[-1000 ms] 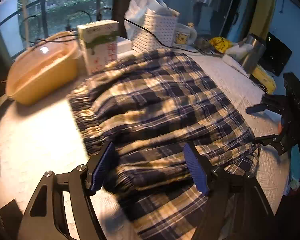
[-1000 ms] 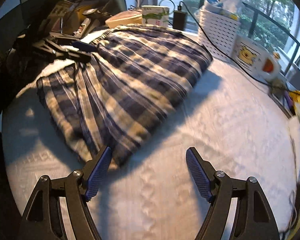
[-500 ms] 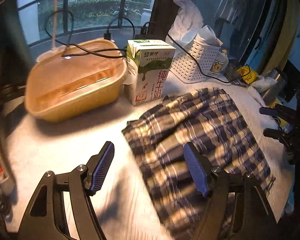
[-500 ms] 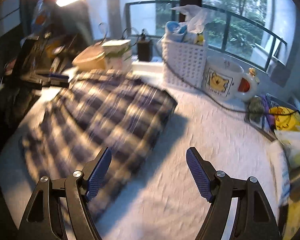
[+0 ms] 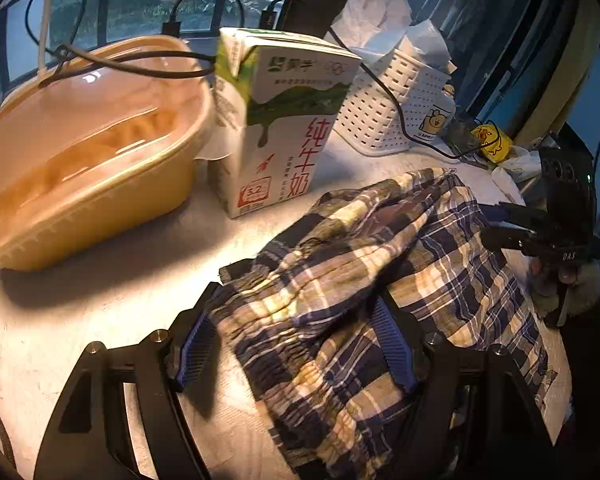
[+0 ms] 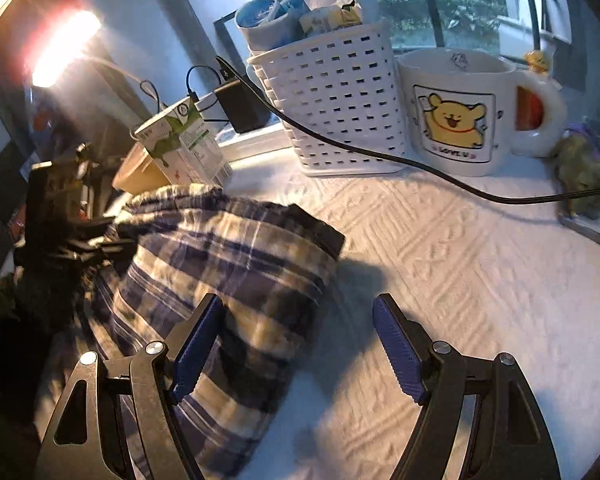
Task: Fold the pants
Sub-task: 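Grasp the plaid pants' waistband with the left gripper while the right gripper grasps beside it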
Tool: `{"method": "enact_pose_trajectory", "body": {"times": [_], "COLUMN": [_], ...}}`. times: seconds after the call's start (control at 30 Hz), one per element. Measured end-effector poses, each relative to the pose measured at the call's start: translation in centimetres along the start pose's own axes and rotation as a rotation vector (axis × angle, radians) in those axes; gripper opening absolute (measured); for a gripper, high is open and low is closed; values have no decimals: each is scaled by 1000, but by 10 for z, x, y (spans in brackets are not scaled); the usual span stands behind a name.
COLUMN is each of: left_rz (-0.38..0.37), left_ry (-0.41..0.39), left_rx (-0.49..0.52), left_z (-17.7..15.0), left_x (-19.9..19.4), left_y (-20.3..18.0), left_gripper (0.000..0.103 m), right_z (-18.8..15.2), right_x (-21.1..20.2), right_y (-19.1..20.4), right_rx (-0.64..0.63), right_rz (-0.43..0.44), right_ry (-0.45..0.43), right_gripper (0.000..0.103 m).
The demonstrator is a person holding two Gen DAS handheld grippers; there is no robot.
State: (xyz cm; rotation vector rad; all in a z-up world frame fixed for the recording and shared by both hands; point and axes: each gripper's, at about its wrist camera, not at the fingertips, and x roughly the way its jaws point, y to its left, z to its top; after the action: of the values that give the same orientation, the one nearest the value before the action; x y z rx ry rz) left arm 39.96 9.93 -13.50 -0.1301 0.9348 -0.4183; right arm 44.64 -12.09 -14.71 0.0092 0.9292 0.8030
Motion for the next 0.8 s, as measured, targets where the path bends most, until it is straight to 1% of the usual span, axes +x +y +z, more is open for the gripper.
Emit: {"method": "enact_pose_trajectory", "body": {"times": [0.07,0.17,0.23,0.5,0.57,0.6,0.67,0.7,0.8], "left_rz": [3,51,50,88,94,94,96,96,97], "left_ry": [-9,-13,-18,-23,-24,-24,-22,-20,-19], "left_rx": [21,68,56,65,65,67,72,73,70], "left_z": [-1,-3,-2,-5,-4,-5,-5,-4,-3], "left_x": [2,6,6,8,9,9,9,9,10], "left_y": [-5,-15,-14,-20,-22,-23,-25,-25,-28], "left_gripper": [72,69,66,54,47,46,42,41,36], "right_z": [4,8,9,11,12,12,13,13,12], "right_x": [4,11,15,26,31,33,36,36,36], "right_y": [3,11,16,31,38,41,45,45,45], "right_rx": [-9,-39,-55,-72,-83,-89,-101,-101,-101], "right_rz": [-4,-15,-30,-92,-108,-116,-120,-121,-111], "right_ry": [1,11,16,19,21,23,24,23,16], "right_gripper": [78,78,78,78,78,78,72,71,54]}}
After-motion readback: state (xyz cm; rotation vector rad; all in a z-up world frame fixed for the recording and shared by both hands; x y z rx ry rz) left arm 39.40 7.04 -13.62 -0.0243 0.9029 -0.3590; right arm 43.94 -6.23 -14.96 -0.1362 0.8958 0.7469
